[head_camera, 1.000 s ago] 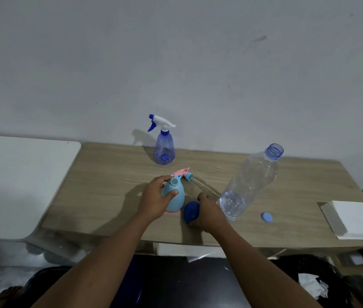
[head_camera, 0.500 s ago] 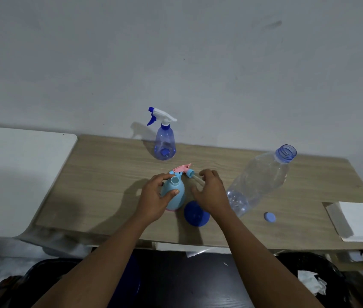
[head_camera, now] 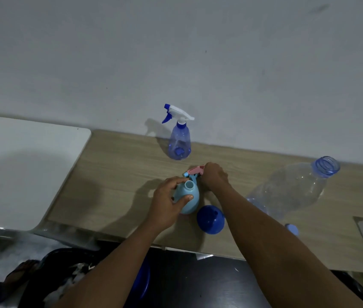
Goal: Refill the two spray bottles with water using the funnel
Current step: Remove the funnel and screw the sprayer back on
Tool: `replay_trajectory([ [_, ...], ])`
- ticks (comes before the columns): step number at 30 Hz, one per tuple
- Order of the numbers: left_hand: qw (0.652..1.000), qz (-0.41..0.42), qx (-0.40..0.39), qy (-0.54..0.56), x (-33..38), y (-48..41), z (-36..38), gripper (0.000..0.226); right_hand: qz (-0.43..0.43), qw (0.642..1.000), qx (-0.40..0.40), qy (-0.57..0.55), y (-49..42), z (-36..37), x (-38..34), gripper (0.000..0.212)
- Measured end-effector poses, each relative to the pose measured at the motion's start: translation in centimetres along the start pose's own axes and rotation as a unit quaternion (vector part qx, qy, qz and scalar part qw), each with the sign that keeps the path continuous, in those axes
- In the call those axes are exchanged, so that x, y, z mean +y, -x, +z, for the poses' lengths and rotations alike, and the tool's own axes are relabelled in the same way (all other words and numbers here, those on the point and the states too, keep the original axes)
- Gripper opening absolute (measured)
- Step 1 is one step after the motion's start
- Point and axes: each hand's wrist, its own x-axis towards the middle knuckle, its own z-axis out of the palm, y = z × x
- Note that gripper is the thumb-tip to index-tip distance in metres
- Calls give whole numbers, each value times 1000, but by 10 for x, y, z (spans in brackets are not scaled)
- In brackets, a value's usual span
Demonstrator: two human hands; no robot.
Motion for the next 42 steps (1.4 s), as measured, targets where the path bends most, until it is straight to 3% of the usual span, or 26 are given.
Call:
replay_trajectory([
  [4, 1000, 10, 2, 2, 1, 0, 0, 39, -39, 989, 83, -117, -2, -16, 2, 25],
  [7, 1000, 2, -5, 2, 2, 1, -1, 41, -78, 951, 174, -244, 21, -53, -8, 18],
  [10, 1000, -15, -12, -7, 6, 3, -2, 42, -130, 914, 235, -304, 50, -84, -18, 33],
  [17, 998, -57, -13, -5, 23, 5, -3, 41, -221, 842, 290, -398, 122, -101, -26, 33],
  [22, 996, -87, -22, 15, 29, 6, -4, 43, -246, 815, 286, -440, 144, -87, -29, 32],
  [28, 996, -81, -25, 9, 29, 6, -4, 41, -247, 827, 256, -435, 143, -61, -30, 29],
  [34, 997, -78, 2, 23, 22, 8, -1, 34, -153, 822, 190, -514, 140, -26, -17, 30],
  [42, 993, -95, 19, 63, 16, 14, 4, 33, -133, 844, 193, -483, 139, 5, -18, 29],
])
